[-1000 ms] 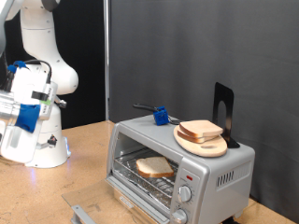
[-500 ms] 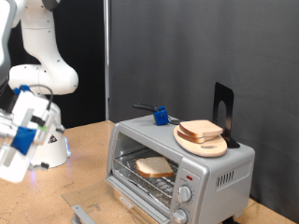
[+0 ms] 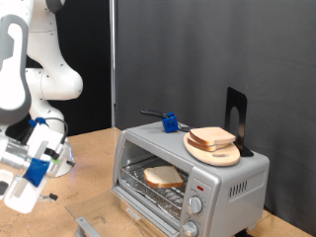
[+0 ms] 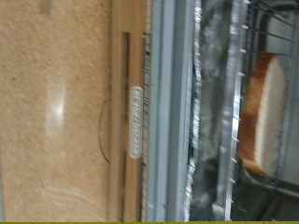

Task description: Make a piece of toast with the oven

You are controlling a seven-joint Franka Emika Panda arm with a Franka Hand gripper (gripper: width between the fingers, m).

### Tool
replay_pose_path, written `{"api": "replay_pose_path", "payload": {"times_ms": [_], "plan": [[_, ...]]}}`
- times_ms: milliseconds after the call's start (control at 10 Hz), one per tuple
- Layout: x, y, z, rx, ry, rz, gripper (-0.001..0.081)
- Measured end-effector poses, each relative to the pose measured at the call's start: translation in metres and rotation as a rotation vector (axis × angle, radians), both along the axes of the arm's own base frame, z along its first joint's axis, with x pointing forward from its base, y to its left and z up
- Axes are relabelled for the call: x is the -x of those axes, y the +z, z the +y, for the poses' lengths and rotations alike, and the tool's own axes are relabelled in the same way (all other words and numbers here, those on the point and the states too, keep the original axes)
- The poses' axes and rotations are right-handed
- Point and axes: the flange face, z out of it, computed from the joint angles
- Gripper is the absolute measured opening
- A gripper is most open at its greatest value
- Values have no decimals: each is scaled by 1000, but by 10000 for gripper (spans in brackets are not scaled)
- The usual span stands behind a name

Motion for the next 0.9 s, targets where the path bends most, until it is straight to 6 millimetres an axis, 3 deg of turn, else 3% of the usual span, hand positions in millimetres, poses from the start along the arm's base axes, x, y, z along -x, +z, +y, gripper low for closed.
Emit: {"api": "replay_pose_path", "payload": {"times_ms": [500, 900], "plan": [[5, -57, 25, 65, 0, 18, 682], [13, -82, 48, 42, 38, 36, 682]]}}
